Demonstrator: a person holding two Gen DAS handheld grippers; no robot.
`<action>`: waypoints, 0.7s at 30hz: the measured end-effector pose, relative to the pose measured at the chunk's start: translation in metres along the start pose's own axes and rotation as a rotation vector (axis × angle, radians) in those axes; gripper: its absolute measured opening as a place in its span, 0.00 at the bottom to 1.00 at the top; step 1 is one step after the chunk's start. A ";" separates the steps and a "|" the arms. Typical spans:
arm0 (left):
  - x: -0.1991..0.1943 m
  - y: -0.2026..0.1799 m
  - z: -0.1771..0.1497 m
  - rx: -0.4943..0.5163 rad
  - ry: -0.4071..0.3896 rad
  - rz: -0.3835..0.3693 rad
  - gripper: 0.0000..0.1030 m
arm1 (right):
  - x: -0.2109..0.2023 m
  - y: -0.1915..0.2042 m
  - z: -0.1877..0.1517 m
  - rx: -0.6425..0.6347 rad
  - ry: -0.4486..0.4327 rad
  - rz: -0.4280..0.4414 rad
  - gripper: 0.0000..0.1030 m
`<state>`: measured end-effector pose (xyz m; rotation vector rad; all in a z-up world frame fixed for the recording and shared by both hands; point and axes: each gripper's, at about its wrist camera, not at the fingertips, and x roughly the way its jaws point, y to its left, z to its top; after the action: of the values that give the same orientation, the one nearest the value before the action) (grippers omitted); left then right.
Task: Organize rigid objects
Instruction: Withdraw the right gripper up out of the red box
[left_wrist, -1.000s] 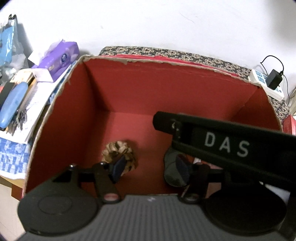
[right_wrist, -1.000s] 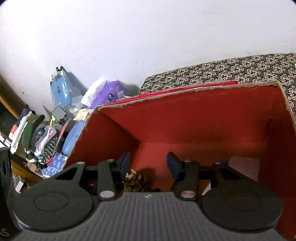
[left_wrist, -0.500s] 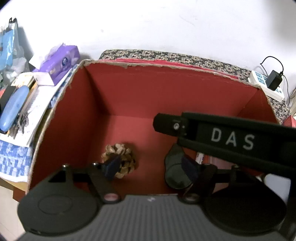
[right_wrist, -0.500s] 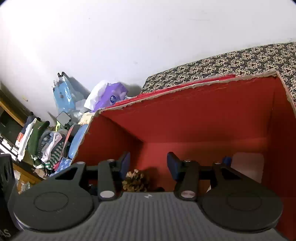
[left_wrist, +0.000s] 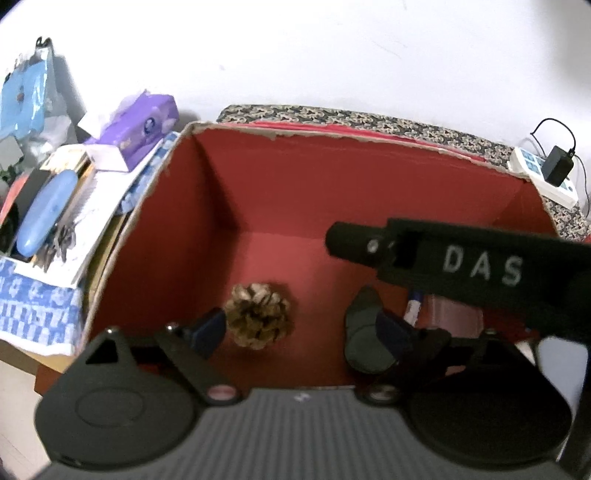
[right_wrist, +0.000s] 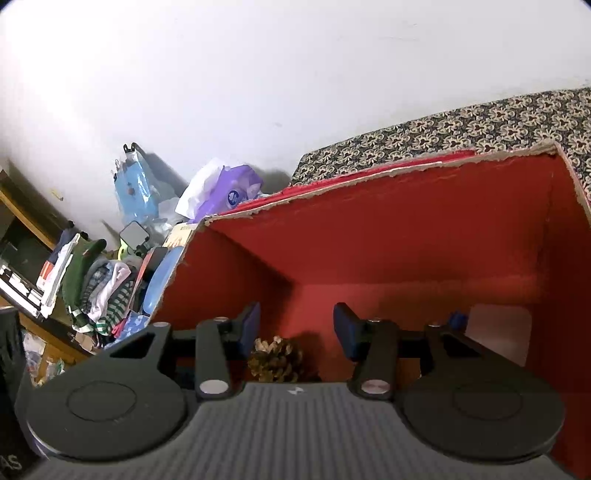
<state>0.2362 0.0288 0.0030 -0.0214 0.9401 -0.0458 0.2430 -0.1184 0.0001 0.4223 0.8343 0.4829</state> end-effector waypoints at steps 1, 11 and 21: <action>-0.003 0.001 -0.001 0.002 -0.002 0.004 0.87 | -0.002 0.000 0.000 -0.002 -0.009 0.003 0.31; -0.067 0.003 -0.013 0.007 -0.117 -0.006 0.93 | -0.054 0.005 -0.006 0.019 -0.109 0.002 0.30; -0.117 0.020 -0.056 0.004 -0.158 -0.043 0.93 | -0.123 0.013 -0.044 -0.010 -0.195 -0.019 0.31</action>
<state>0.1230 0.0550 0.0638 -0.0409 0.7817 -0.0849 0.1346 -0.1697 0.0535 0.4441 0.6469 0.4212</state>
